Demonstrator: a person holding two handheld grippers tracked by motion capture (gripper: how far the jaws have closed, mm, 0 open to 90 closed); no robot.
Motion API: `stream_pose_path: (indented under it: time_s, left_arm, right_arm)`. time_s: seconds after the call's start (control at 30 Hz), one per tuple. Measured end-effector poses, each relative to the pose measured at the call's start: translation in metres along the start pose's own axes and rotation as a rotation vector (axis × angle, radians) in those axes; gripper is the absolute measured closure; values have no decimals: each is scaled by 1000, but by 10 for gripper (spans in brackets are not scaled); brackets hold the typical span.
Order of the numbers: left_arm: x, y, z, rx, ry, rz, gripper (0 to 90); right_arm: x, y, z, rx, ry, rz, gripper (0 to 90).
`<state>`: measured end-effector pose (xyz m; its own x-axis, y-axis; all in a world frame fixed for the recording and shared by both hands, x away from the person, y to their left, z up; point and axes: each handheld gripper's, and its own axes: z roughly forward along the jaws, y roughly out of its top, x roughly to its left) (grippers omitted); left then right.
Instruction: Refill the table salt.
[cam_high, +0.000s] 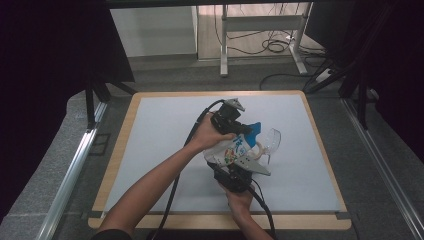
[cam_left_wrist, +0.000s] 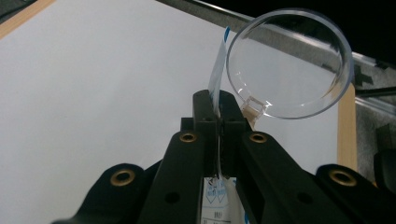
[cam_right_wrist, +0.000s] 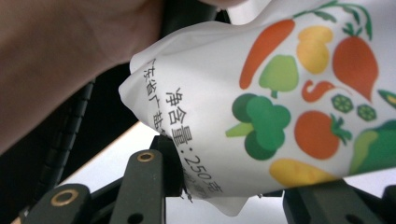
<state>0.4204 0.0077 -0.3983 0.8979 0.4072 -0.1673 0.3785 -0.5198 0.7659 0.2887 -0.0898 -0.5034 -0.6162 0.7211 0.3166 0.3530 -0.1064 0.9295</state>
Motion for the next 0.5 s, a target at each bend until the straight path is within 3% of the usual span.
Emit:
stream_pose_path:
  time_s: [0.3, 0.4, 0.5]
  left_arm:
    - [-4, -6, -14, -51, -9, -24, 892]
    - [-5, -9, -17, -72, -16, -53, 892]
    - [-5, -12, -20, -86, -16, -57, 892]
  right_arm:
    - [-7, -10, -8, 66, -39, -34, 594]
    - [-11, -12, -9, 91, -55, -47, 581]
    - [-15, -14, -9, 113, -68, -38, 571]
